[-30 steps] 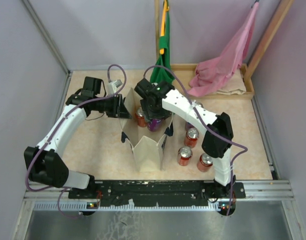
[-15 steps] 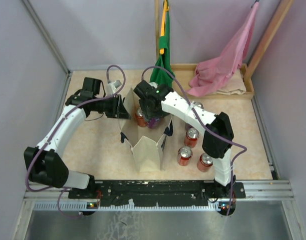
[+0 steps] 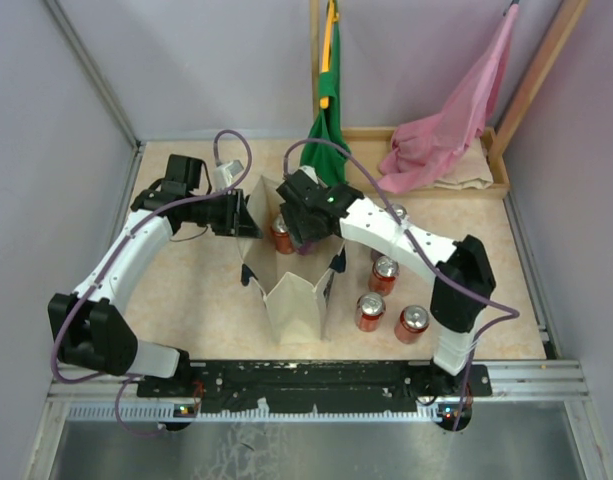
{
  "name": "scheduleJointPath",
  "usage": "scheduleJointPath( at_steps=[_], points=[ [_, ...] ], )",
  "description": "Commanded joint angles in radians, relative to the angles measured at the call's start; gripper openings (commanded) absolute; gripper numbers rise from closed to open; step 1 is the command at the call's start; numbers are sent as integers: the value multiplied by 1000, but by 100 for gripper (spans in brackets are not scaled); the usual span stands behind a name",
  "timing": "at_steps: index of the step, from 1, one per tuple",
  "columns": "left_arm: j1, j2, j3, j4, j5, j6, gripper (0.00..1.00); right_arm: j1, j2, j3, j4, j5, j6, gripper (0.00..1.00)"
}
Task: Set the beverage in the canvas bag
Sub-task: Place the drink in the canvas bag.
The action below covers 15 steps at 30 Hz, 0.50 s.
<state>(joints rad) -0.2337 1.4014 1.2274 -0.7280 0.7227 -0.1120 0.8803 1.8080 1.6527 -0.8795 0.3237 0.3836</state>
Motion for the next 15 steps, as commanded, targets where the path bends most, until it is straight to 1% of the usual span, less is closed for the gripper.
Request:
scheduleJointPath(
  at_steps=[1,4,10,15],
  points=[
    [4,11,13,15,18,7,38,7,-137,-1,199,1,-63,0],
    [4,15,15,16,18,7,38,7,-138,0,219,-59,-100,0],
    [4,21,21,17,15,9,38,7,-120,-21,240,-228,-140,0],
    [4,21,15,22,16,11,38,7,-108,-38,221,-263,-156,0]
  ],
)
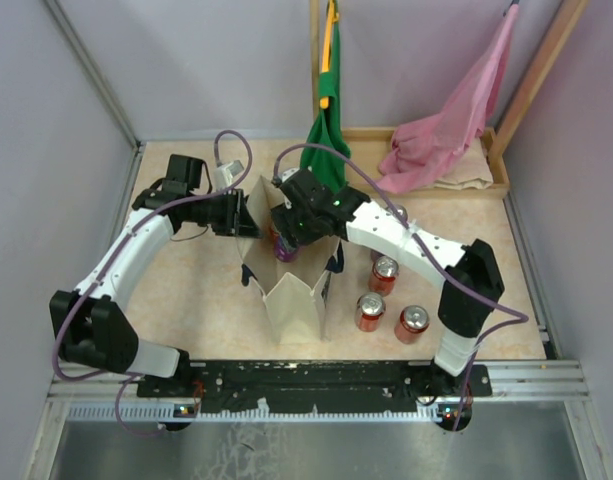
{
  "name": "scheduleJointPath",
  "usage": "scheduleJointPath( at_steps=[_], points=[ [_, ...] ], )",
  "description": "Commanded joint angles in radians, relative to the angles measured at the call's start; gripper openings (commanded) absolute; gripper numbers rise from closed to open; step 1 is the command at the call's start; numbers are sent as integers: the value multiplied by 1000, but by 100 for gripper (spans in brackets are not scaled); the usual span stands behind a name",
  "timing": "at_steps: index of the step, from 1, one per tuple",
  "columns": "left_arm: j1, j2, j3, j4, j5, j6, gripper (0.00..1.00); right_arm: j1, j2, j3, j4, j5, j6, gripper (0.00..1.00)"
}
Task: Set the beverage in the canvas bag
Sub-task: Place the drink in the canvas bag.
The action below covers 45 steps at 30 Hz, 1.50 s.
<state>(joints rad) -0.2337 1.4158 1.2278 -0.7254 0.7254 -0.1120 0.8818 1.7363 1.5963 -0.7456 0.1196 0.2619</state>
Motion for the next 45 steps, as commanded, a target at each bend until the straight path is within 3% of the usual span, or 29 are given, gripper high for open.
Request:
scheduleJointPath(
  at_steps=[1,31,45],
  points=[
    [4,6,13,19,14,10,38,6,-34,19,80,-56,-39,0],
    [4,19,13,32,12,4,38,5,83,-7,39,-84,-53,0],
    [8,-6,-4,25,5,7,38,4,103,42,-1,65,-12,0]
  ],
)
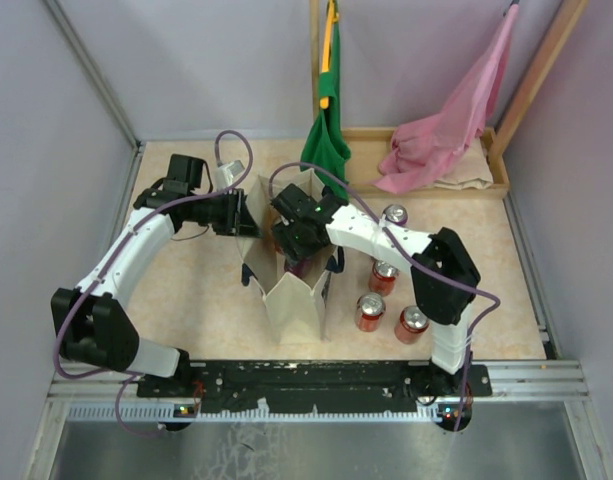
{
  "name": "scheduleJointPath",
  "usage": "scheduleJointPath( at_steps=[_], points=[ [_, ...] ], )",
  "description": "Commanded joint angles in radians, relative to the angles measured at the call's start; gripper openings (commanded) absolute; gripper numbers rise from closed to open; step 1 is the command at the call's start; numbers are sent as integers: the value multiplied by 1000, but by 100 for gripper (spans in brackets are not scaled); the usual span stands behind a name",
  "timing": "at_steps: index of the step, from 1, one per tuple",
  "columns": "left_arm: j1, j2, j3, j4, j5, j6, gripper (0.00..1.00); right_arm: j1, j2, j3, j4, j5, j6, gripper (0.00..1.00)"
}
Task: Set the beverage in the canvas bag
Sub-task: Place the drink in the canvas bag.
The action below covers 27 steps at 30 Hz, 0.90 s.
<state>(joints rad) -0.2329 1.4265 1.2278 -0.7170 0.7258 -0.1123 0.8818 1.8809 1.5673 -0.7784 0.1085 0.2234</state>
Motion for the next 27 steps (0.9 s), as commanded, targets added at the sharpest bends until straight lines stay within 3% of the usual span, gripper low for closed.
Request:
scheduleJointPath(
  at_steps=[1,12,27],
  points=[
    [7,-16,-5,17,5,8,38,4,-44,71,32,89,31,0],
    [7,-24,-13,7,7,16,37,4,-64,47,85,199,72,0],
    [7,-51,-23,-11,32,59,36,4,6,120,133,232,53,0]
  ],
)
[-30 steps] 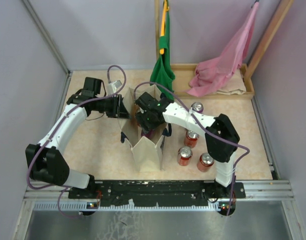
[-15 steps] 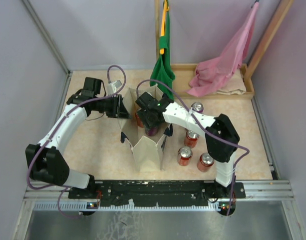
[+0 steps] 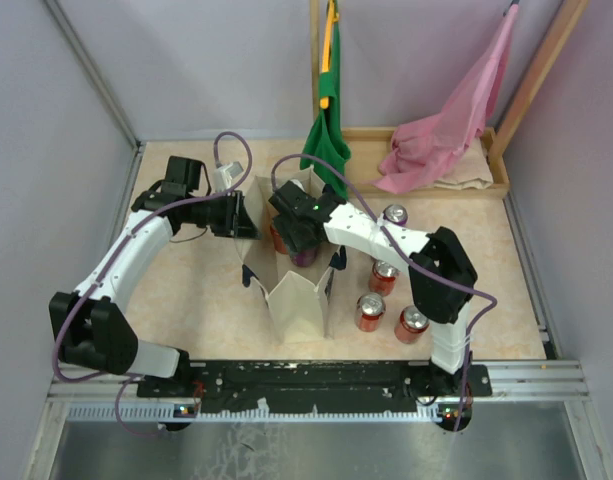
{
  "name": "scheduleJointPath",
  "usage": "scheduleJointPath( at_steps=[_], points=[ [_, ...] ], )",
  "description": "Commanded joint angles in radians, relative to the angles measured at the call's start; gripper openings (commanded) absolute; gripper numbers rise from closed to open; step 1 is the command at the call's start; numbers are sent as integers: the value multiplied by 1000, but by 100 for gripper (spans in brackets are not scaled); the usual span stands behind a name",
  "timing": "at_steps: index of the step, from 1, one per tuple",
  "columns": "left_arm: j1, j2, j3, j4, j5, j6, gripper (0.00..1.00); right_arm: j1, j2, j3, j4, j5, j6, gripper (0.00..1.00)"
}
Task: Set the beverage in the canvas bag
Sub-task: Place the drink in the canvas bag.
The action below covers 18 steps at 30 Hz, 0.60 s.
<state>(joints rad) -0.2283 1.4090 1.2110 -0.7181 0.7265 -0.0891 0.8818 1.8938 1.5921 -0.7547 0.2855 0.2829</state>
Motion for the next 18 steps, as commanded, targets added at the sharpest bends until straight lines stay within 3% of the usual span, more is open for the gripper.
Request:
scheduleJointPath(
  at_steps=[1,18],
  points=[
    [3,-36,-4,-13,36,39,36,5,-4,100,114,56,-9,0],
    [3,-43,-3,-27,56,85,36,3,110,184,85,53,-14,0]
  ],
)
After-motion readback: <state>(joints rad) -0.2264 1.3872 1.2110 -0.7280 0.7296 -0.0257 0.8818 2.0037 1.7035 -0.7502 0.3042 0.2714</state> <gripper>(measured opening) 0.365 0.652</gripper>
